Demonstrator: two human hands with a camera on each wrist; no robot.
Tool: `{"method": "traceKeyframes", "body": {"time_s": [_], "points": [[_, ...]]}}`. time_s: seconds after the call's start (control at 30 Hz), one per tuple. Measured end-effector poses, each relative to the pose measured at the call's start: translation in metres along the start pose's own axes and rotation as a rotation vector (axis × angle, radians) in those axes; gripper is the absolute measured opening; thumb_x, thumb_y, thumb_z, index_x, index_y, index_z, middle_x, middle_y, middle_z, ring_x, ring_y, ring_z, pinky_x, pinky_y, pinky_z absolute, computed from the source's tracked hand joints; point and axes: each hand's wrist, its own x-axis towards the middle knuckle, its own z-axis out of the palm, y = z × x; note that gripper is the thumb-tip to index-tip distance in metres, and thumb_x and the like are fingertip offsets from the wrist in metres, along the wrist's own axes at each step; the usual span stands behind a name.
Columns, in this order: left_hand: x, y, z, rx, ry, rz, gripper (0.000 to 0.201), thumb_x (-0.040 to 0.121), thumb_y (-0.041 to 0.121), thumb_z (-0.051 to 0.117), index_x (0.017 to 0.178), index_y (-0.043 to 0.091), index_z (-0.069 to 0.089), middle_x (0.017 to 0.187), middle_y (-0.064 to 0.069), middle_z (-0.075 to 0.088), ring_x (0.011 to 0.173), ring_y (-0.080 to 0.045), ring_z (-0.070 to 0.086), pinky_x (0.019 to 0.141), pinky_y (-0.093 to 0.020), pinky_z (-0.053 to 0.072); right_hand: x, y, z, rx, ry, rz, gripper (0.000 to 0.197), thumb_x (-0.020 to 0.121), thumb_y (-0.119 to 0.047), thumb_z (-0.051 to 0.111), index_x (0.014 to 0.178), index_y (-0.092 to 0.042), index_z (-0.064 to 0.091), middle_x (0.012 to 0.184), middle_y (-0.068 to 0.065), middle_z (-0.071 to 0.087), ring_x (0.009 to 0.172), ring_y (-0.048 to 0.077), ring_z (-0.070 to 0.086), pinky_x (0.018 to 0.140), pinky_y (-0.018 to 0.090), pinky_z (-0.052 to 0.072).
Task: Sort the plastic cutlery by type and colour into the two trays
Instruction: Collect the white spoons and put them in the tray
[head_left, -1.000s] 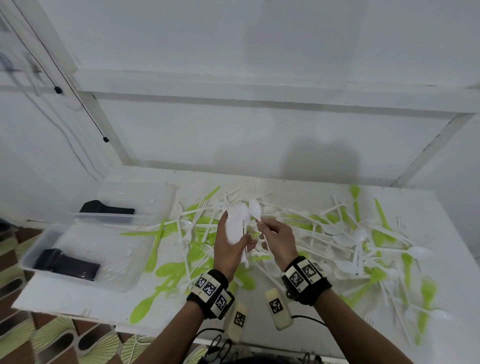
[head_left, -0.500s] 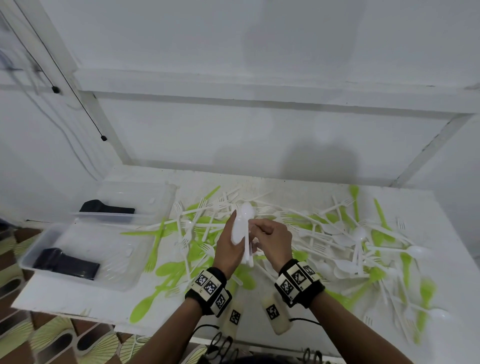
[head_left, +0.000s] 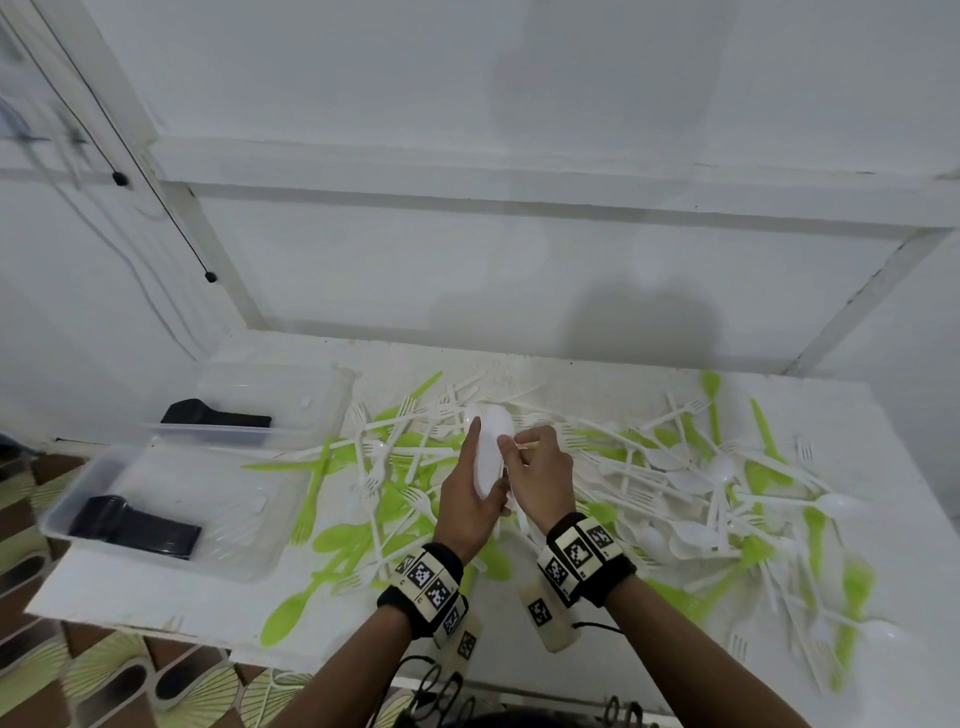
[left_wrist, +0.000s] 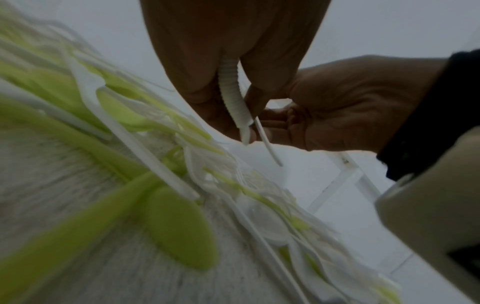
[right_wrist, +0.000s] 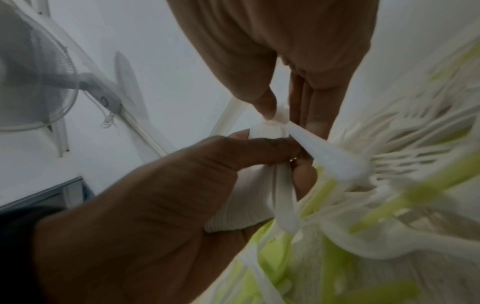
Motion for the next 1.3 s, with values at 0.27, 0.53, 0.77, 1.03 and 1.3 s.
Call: {"method": "traceKeyframes", "body": {"time_s": [0.27,0.53,0.77,1.03,1.3], "points": [[0.0,-0.003,-0.001,0.02,0.064,0.034,0.076,0.101,0.02,0.062,0.16,0.026,0.014,0.151,0.029,0.032,0.126,0.028,0.037,0.098,0.0,0.033,-0.003,0.005,0.006,0.04,0.004,-0.074,0.024,0.1,-0.009,0.056,0.117,-0.026,0.061,0.073,-0.001,0.072,0.061,0.009,0.066,0.061,0.013,0.047],[0.004,0.005,-0.005,-0.015,0.013,0.032,0.071,0.102,0.029,0.06,0.161,0.029,0.021,0.162,0.021,0.024,0.144,0.017,0.02,0.108,-0.001,0.023,-0.001,-0.003,0.006,0.141,-0.005,0.021,0.026,0.105,-0.034,0.049,0.126,-0.022,0.061,0.086,-0.012,0.068,0.073,-0.001,0.061,0.076,0.023,0.047],[0.002,0.0,-0.008,-0.069,0.008,-0.028,0.07,0.101,0.033,0.062,0.159,0.033,0.025,0.158,0.025,0.03,0.143,0.016,0.025,0.116,-0.012,0.026,0.001,0.0,0.001,0.226,-0.023,0.072,0.023,0.101,-0.035,0.06,0.121,-0.023,0.065,0.084,0.008,0.076,0.075,0.019,0.074,0.06,0.03,0.06],[0.002,0.007,-0.005,-0.015,0.027,-0.002,0.075,0.096,0.04,0.065,0.158,0.033,0.024,0.153,0.031,0.027,0.137,0.025,0.023,0.104,0.003,0.023,-0.002,-0.004,0.004,0.114,-0.032,0.062,0.033,0.104,-0.035,0.055,0.129,-0.014,0.059,0.086,0.0,0.072,0.075,0.01,0.069,0.075,0.03,0.058],[0.002,0.001,-0.006,0.03,-0.036,-0.041,0.094,0.085,0.02,0.083,0.157,0.032,0.023,0.146,0.026,0.037,0.127,0.027,0.033,0.095,0.005,0.027,0.003,0.0,0.002,0.508,-0.107,0.462,0.018,0.1,-0.026,0.065,0.116,-0.02,0.068,0.098,0.007,0.074,0.074,0.017,0.071,0.059,0.028,0.056]]}}
